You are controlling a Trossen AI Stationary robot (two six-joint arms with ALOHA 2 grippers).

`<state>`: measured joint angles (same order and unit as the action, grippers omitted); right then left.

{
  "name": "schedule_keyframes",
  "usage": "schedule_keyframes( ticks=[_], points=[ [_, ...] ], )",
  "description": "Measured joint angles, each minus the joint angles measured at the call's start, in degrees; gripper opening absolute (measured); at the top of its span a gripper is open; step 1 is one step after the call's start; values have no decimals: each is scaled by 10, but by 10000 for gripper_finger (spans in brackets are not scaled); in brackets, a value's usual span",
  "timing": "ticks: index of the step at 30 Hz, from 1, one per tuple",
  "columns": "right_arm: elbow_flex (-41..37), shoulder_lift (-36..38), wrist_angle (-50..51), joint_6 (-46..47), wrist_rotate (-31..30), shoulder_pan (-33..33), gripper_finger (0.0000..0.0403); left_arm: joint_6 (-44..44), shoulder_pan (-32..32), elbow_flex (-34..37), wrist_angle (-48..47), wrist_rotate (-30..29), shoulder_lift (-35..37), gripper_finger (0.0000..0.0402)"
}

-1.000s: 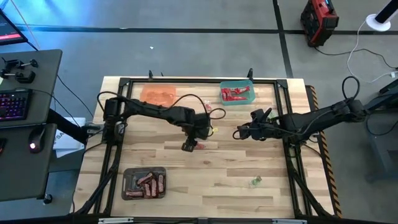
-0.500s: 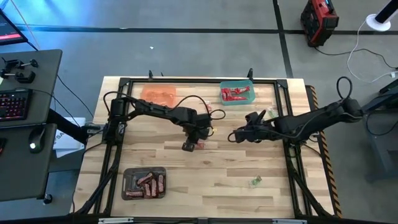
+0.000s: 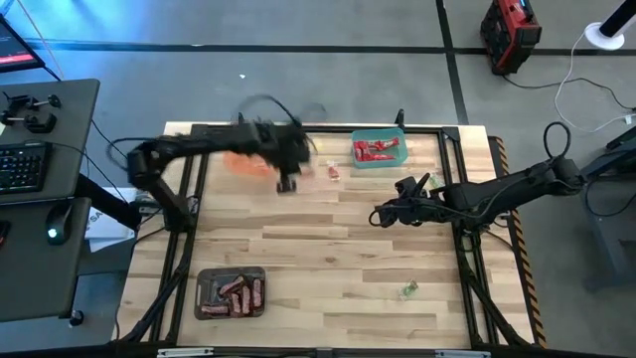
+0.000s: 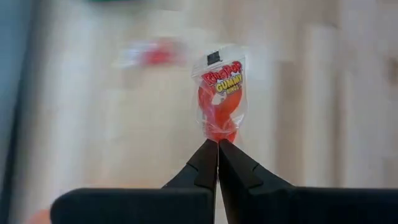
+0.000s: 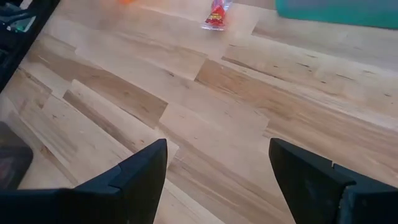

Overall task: Sort candy by brand, put in halloween buckets
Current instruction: Put the red gummy into the orange bin, then put the green gummy into the orange bin

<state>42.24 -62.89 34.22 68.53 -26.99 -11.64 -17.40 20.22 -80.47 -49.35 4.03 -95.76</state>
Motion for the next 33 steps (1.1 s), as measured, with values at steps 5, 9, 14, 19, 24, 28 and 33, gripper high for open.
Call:
schedule_keyframes(
  ticks=[5, 9, 14, 19, 24, 28, 33],
  points=[
    [0, 0, -3, 10, -16, 0, 275, 20, 136, 18, -1, -8, 69, 0],
    [0, 0, -12, 6, -18, 0, 275, 65, 218, 79, -10, 2, 96, 0],
    [0, 0, -11, 5, -22, 0, 275, 112, 251, 182, -1, -2, 115, 0],
    [0, -1, -16, 11, -58, 0, 275, 178, 251, 250, 32, -31, 114, 4],
    [0, -1, -45, 26, -77, 7, 275, 191, 251, 241, 39, -31, 114, 37],
    [0, -1, -73, 14, -70, 23, 275, 188, 251, 217, 39, -31, 114, 83],
    [1, 0, -101, -37, 50, 53, 275, 209, 251, 193, 26, 24, 115, 146]
  ],
)
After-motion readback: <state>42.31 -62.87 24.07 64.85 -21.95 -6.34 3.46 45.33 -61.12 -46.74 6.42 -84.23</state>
